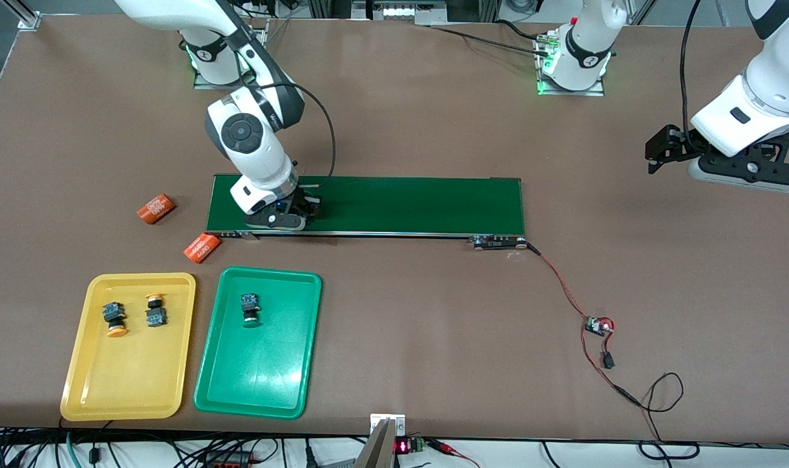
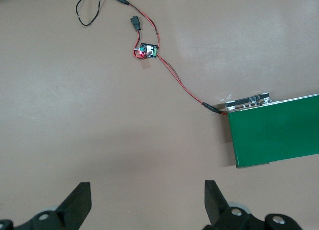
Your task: Sort buttons by color to trays
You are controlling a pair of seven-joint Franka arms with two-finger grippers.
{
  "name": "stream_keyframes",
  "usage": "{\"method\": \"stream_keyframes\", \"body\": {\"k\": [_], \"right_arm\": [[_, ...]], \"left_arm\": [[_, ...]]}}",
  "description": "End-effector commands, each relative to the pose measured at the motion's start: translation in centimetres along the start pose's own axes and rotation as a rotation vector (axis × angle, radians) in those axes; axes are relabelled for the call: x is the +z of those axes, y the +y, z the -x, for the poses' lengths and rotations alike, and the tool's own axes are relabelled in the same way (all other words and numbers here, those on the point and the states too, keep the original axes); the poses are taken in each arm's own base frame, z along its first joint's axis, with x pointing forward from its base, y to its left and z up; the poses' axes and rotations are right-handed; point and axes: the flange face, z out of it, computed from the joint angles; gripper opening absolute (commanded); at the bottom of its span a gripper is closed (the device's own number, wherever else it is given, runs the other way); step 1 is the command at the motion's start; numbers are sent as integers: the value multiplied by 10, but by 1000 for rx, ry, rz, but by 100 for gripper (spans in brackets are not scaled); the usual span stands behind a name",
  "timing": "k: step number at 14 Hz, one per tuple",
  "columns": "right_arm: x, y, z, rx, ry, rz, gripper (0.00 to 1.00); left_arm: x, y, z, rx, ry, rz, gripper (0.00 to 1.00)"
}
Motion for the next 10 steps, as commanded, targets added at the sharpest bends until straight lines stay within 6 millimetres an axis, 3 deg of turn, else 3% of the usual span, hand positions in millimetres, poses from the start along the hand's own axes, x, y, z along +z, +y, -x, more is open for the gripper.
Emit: {"method": "stream_keyframes", "body": {"k": [1,4,6,8,10], "right_arm": [[-61,9,-54,-61,36,-4,0],[-54,30,-125,-141,86,-36,1],[-18,36,-167,-148,106,-47,1],[20,38,-185,-151,148,-72,1],[45,36,-186,-176,188,-73,1]], "left_arm": [[-6,0,-2,18,-6,-6,100],[-7,-1,-2,18,-4,-4,100],[-6,0,-2,20,-6,-6,100],[-7,-1,-1,16,-6,-4,100],[-7,-1,-2,16,-4,-4,100]]}}
